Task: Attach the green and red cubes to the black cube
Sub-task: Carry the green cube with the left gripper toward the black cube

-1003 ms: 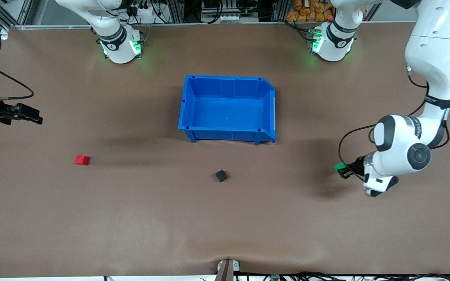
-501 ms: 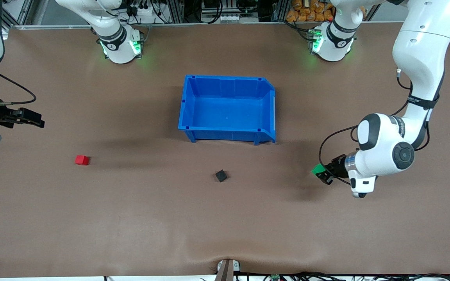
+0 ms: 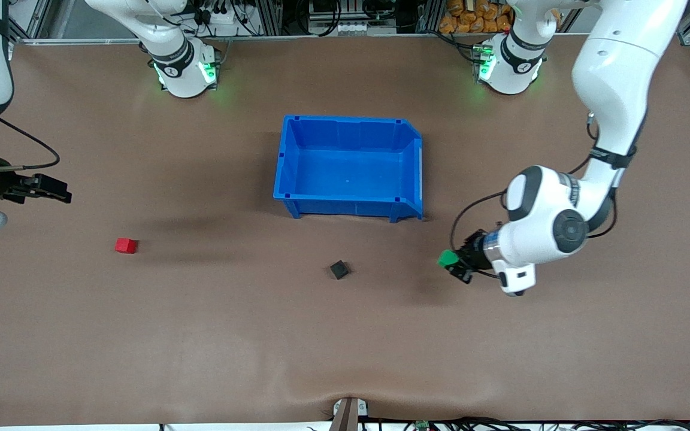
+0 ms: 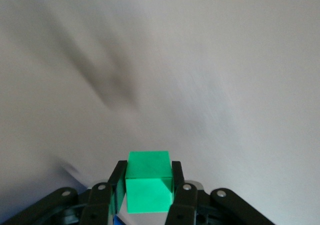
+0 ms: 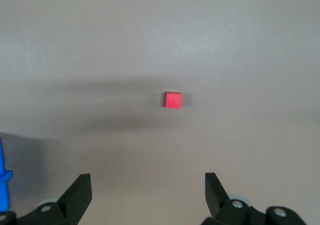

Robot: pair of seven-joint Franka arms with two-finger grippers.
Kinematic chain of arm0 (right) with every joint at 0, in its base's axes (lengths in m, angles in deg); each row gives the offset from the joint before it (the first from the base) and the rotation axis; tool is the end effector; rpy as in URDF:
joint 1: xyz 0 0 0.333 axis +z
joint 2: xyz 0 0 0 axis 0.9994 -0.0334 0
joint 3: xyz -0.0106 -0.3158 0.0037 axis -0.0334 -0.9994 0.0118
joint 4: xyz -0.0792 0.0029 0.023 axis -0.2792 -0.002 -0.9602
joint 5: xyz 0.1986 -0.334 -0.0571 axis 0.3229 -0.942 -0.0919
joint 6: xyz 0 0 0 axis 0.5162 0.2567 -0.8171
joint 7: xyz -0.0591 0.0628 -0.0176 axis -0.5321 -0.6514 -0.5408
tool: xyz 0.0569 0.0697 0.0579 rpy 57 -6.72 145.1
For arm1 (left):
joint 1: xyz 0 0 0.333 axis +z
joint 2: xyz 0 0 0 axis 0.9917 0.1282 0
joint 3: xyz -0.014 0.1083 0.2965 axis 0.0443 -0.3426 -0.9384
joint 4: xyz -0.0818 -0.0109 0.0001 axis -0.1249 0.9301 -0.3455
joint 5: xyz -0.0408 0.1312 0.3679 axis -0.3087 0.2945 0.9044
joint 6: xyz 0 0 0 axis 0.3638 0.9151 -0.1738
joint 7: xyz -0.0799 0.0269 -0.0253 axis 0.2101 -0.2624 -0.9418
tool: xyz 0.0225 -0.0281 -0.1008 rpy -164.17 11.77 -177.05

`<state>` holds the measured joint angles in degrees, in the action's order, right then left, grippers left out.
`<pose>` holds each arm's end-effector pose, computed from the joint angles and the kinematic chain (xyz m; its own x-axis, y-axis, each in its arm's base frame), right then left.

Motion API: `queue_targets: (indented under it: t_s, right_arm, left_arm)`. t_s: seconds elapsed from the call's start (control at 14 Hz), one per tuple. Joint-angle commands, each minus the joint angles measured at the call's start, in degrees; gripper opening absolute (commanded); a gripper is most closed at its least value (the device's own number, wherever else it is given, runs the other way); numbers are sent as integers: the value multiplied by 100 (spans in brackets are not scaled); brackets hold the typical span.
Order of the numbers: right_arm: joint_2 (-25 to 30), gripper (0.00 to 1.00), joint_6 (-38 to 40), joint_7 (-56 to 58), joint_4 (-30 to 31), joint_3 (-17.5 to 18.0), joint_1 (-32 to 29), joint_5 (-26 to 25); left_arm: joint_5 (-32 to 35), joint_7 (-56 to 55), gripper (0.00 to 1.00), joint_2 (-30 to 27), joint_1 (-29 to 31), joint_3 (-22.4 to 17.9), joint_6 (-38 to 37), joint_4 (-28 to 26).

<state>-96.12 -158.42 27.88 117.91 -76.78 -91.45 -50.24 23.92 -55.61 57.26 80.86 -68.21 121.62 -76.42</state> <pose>0.5865 -0.0638 0.5162 0.9959 -0.0030 -0.0908 -0.0033 -1.0000 -0.0030 0.6506 -0.2446 0.2752 0.4617 0.8364 -0.2955 0.8832 -0.4645 0.0653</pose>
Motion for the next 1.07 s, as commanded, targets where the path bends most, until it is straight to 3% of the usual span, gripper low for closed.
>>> queue_targets:
  t_s: [0.0,0.43,1.0]
  right_arm:
    - [38,100,-137,70,111,61,-103,64]
    - [-50,100,-242,79,147,61,-103,64]
    - [-226,100,-426,79,147,61,-121,64]
  left_arm:
    - [-118,-602,0,461,-463,-43,-129,681]
    - [-109,-2025,0,856,-1140,-78,389,1086]
    - [-109,-3591,0,1279,-1510,-87,1373,1113]
